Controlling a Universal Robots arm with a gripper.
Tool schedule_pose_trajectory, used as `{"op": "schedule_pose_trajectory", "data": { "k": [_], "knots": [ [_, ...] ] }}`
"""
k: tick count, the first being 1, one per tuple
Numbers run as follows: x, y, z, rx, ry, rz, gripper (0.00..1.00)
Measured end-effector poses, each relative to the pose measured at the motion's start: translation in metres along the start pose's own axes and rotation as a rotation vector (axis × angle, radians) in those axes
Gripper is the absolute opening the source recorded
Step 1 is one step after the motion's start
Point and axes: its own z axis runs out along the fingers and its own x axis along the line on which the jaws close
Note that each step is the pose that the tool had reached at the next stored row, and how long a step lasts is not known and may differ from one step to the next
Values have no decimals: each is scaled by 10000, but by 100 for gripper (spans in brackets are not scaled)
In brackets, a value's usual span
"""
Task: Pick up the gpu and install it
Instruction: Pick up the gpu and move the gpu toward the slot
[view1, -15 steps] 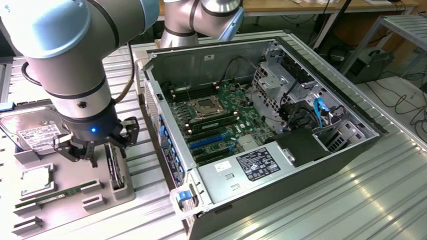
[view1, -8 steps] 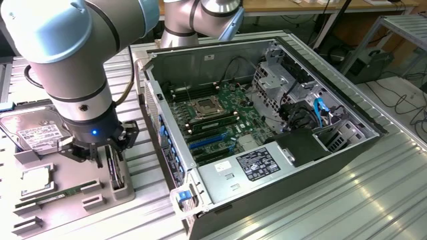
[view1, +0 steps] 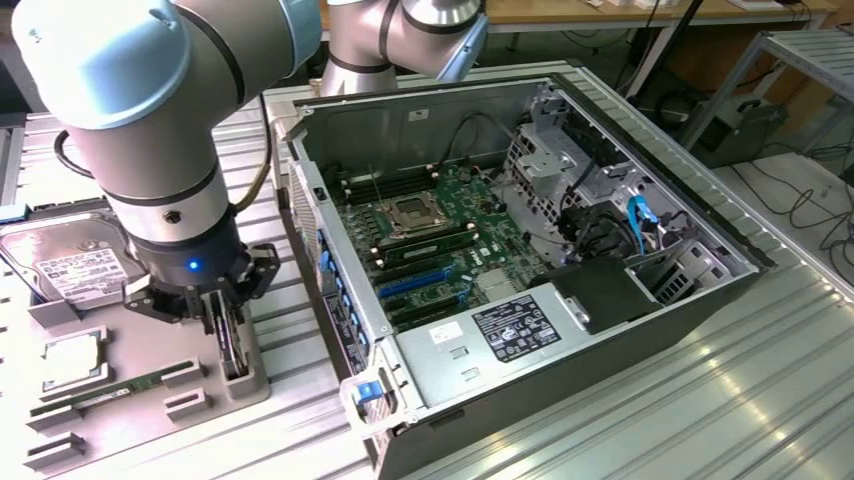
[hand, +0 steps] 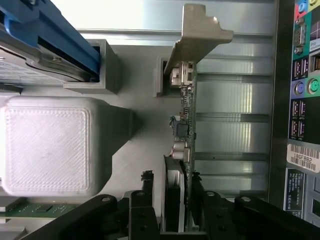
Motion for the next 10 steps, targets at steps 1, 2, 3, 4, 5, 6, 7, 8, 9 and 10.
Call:
{"op": "schedule_pose_trajectory", "data": {
  "k": [1, 2, 3, 4, 5, 6, 7, 8, 9, 10],
  "knots": [
    [-1, 0, 0, 0, 0, 9, 39],
    [-2, 0, 1, 0, -1, 14, 32],
    [-5, 0, 1, -1, -1, 19, 32],
    [-9, 0, 1, -1, -1, 22, 32],
    [-16, 0, 1, 0, 0, 24, 32],
    [-20, -1, 1, 1, 0, 27, 32],
    [-25, 0, 1, 3, 1, 29, 30],
    [-27, -1, 1, 4, 0, 30, 28],
    [-27, -1, 1, 4, 0, 30, 28],
    [-27, -1, 1, 5, 0, 31, 28]
  ]
}}
